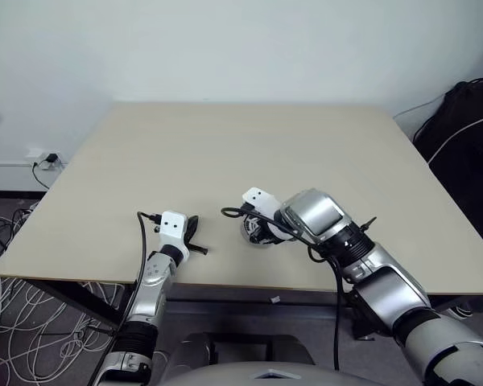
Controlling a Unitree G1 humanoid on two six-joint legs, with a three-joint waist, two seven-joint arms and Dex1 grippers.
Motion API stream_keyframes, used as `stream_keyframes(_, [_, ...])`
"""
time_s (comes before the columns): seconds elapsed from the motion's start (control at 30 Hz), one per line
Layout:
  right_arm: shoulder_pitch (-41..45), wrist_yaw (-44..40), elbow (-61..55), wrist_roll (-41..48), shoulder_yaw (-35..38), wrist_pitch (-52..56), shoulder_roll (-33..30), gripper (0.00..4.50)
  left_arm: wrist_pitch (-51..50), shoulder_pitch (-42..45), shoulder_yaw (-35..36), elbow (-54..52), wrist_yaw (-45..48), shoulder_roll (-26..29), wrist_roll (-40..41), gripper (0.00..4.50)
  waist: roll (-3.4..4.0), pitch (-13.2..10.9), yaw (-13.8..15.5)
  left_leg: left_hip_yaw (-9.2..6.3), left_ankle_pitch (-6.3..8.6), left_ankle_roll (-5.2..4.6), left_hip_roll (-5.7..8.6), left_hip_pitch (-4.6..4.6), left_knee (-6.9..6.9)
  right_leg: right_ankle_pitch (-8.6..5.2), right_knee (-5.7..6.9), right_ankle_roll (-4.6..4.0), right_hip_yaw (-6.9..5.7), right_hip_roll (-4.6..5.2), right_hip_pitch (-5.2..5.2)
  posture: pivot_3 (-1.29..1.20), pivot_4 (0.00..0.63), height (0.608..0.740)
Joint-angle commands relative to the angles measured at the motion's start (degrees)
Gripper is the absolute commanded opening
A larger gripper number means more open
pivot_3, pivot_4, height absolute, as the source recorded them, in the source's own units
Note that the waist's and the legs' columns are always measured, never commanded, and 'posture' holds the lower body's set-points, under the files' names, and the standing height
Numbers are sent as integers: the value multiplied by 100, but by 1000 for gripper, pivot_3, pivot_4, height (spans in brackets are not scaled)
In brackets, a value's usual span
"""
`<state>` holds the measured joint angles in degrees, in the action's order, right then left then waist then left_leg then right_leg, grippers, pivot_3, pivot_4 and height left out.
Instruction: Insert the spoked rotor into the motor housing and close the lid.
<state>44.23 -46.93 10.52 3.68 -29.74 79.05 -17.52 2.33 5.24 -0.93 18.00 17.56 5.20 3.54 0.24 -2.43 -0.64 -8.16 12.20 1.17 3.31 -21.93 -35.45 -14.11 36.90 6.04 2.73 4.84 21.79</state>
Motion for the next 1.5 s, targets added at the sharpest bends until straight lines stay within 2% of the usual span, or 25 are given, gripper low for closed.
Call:
stream_keyframes(0.03, [66, 173, -349, 203, 107, 263, -99, 102, 176, 79, 4, -7, 27, -11, 53, 0, 0, 0, -1, 0, 0, 0, 0, 0, 0, 0, 0, 0, 0, 0, 0, 0, 0, 740])
stream_keyframes(0.27, [112, 430, -472, 561, 129, 428, -40, 102, 211, 94, -7, 50, 49, -16, 56, 0, 0, 0, -16, 1, 0, 0, -1, 0, 2, 0, 0, 0, 1, 0, 2, 0, 0, 740])
stream_keyframes(0.73, [497, 843, 1071, 557, 270, -437, 416, 102, 225, 67, -3, 33, 33, -15, 49, 0, 2, 2, -90, 2, -1, -1, -1, 11, -5, 4, 3, 5, 1, -1, -14, 0, 0, 740])
stream_keyframes(0.8, [546, 864, 1197, 560, 311, -505, 480, 809, 223, 70, -1, 38, 28, -16, 48, 0, 2, 2, -107, 2, -2, 0, -1, 16, -7, 6, 4, 4, 1, -1, -18, 0, 0, 740])
stream_keyframes(0.83, [569, 873, 1246, 565, 333, -528, 510, 985, 223, 72, 0, 40, 25, -16, 48, 0, 2, 2, -115, 2, -3, 0, -1, 16, -8, 9, 4, -1, 1, -2, -17, 0, 0, 740])
stream_keyframes(1.1, [665, 889, 1315, 660, 502, -621, 696, 3432, 226, 34, 6, 3, 27, -4, 53, 0, 3, 1, -131, -1, -5, -1, 0, 15, -3, 13, 3, 1, 3, -3, -9, 0, 0, 740])
stream_keyframes(1.5, [761, 777, 855, 935, 1014, -1125, 746, 3432, 202, 34, -3, -7, 68, 12, 54, 0, 3, 1, -146, -1, -5, 0, -1, 14, 13, 9, 1, -4, 4, -3, -1, 0, 0, 740])
